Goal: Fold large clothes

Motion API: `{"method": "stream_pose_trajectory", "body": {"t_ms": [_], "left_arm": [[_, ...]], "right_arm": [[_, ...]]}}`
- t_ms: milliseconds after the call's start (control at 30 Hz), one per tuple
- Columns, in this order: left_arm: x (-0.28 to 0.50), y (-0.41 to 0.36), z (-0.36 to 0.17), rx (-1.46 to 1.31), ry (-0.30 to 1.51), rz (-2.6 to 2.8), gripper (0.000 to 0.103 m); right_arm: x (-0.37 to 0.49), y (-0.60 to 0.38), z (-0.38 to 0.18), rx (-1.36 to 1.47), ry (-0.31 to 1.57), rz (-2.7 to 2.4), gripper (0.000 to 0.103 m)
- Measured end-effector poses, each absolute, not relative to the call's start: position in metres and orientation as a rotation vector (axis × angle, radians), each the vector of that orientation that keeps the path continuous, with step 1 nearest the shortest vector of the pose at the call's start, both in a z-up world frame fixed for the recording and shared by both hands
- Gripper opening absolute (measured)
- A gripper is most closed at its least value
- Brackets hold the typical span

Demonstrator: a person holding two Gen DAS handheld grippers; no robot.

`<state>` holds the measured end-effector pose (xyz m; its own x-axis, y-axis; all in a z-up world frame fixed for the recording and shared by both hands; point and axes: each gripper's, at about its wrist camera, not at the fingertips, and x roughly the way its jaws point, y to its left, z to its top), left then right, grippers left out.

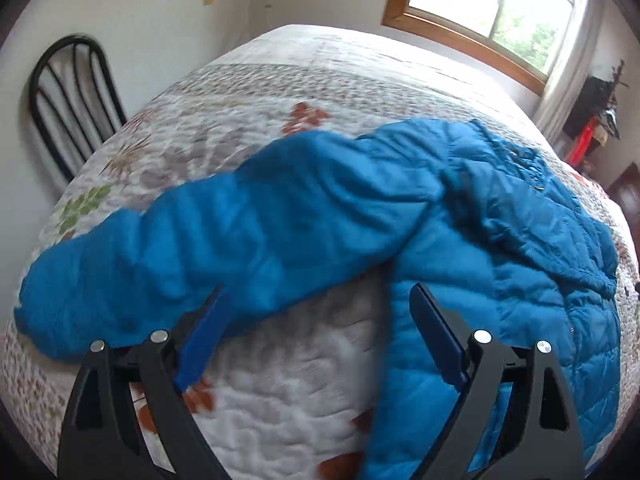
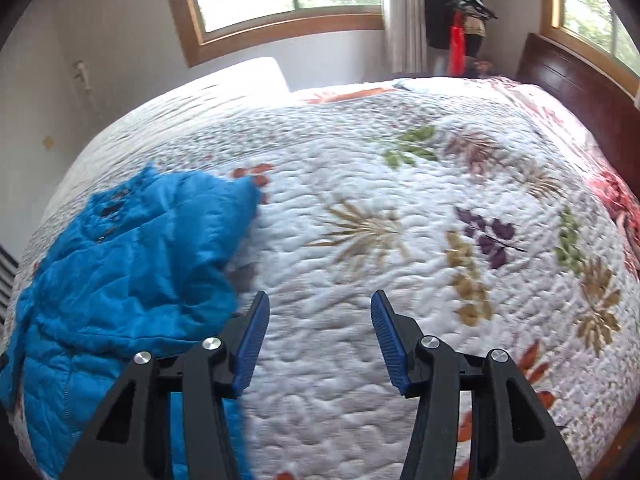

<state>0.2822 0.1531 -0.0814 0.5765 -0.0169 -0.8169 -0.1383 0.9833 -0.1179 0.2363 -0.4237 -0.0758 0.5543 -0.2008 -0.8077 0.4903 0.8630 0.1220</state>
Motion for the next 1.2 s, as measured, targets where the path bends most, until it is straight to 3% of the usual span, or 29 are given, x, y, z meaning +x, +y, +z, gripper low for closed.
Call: {"method": "stream_pose_trajectory", "body": {"t_ms": [200, 333, 667, 767, 833, 1033, 1200], "left_arm": [[0.222, 0.269, -0.119, -0.521, 0.999, 0.252, 0.089], [0.196, 0.324, -0.13, -0.756, 0.905, 0.262, 0.089], [0.221, 0.379, -0.137, -0.94, 0.762, 0.304, 0.087], [0.227, 0.386, -0.137, -0.911, 0.759, 0.368, 0.065], [0.227, 0.392, -0.138, -0.893, 0.758, 0.424, 0.036], [0.214, 0.4, -0.136, -0.921, 0.701, 0.416, 0.011], [0.209, 0.373, -0.096, -0.808, 0.625, 0.404, 0.008]], "right_arm": [[0.187, -0.48, -0.097, 0.367, 0.93, -0.588, 0.053], [0.156, -0.511, -0.12, 0.42, 0.955, -0.678, 0.053], [0.126, -0.54, -0.164, 0.588, 0.965, -0.704, 0.053], [0.121, -0.541, -0.161, 0.606, 0.938, -0.696, 0.053], [0.117, -0.542, -0.16, 0.617, 0.927, -0.699, 0.053], [0.111, -0.553, -0.165, 0.659, 0.921, -0.708, 0.053], [0.102, -0.558, -0.164, 0.637, 0.938, -0.803, 0.053]]}}
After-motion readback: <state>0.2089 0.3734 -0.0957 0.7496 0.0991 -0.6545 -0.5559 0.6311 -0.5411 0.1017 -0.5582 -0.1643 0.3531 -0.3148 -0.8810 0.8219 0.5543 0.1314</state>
